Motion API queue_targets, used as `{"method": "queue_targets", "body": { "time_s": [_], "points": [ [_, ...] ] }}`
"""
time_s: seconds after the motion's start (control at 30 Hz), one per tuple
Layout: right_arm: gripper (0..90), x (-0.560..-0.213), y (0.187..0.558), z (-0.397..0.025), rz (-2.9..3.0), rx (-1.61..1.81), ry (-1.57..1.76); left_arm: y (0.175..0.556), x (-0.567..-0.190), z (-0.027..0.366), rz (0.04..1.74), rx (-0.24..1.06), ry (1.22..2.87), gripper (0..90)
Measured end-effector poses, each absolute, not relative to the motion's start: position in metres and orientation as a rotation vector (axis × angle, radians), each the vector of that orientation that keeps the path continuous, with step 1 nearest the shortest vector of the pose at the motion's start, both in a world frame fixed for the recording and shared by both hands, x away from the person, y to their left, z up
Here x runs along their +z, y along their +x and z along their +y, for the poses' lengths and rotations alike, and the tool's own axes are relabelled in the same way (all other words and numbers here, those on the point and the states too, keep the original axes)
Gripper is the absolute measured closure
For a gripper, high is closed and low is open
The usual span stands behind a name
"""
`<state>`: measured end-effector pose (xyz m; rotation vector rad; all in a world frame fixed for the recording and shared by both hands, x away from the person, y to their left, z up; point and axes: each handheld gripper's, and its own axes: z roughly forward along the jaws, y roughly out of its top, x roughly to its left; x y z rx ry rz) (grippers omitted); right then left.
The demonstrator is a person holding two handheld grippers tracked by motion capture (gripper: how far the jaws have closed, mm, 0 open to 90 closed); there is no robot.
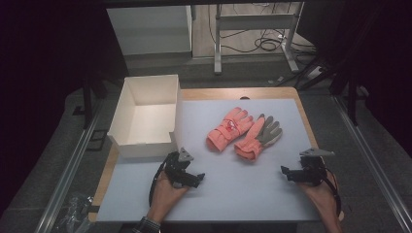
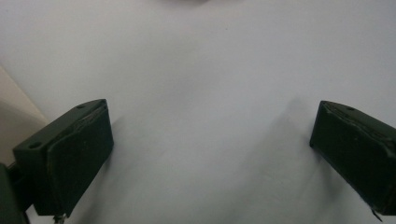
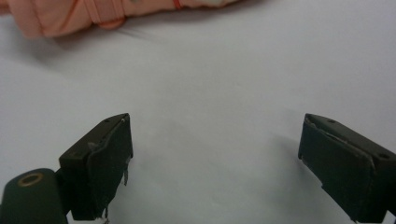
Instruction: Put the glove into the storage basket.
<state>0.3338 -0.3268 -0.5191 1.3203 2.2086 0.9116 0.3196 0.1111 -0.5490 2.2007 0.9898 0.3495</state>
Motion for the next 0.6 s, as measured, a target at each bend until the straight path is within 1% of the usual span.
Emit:
{"method": "queue_targets", "body": {
  "time_s": [0.4, 0.6],
  "points": [
    [13.2, -0.503, 0.347, -0.311, 2.225, 0.97, 1.264, 0.32, -0.549, 0.111, 0.987, 0.352, 2.203, 0.0],
    [15.6, -0.497, 0.361, -0.306, 2.216, 1.003, 1.287, 0.319, -0.549, 0.111, 0.994, 0.349, 2.199, 0.0]
  ]
}}
